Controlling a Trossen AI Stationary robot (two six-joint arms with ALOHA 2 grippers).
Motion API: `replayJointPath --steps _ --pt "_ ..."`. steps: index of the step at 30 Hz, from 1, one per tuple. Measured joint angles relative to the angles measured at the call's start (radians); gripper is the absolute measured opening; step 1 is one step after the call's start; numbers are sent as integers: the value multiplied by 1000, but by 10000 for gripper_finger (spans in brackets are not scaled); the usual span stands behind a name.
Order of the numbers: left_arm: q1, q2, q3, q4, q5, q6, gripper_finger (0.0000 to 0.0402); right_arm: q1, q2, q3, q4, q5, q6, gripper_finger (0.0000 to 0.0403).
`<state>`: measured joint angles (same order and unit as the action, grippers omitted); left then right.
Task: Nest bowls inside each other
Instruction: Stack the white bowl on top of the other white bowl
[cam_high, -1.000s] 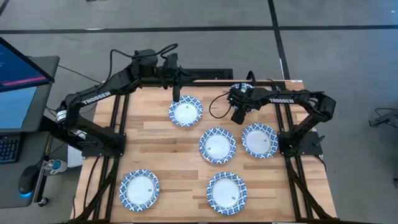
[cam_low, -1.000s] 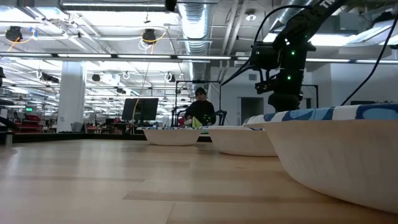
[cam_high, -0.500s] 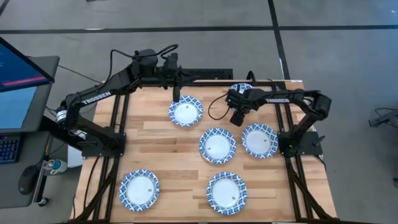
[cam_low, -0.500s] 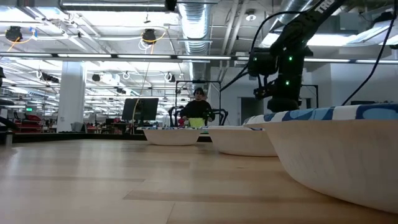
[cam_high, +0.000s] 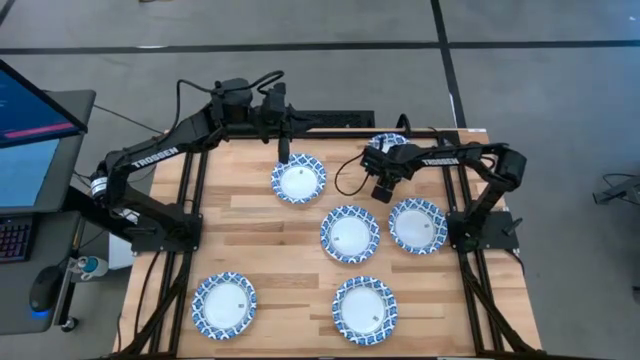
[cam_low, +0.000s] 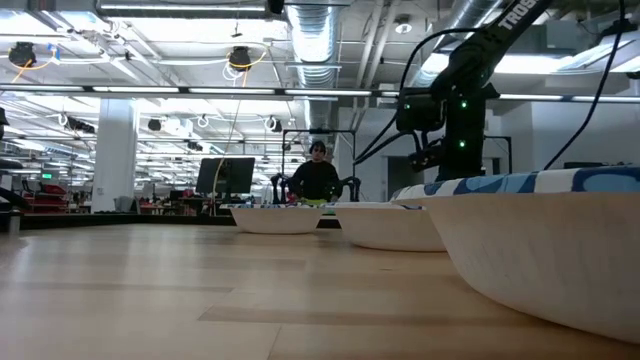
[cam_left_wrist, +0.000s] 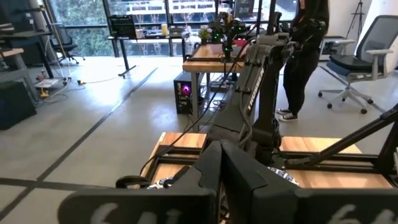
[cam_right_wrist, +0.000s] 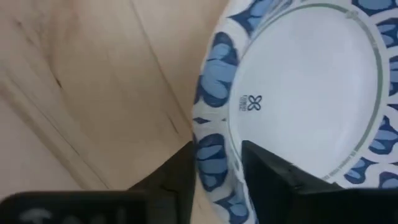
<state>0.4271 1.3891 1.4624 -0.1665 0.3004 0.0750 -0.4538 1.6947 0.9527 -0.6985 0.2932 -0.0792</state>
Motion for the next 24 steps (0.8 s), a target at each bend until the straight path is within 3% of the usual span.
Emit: replayJointPath --steps 10,18,24 --pt "0 0 -1 0 -1 1 0 5 11 1 4 -12 0 12" --pt "0 -5 -1 -4 -2 19 0 109 -34 68 -100 -44 49 6" --pt "1 -47 -2 -22 -32 44 0 272 -93 199 -170 83 87 4"
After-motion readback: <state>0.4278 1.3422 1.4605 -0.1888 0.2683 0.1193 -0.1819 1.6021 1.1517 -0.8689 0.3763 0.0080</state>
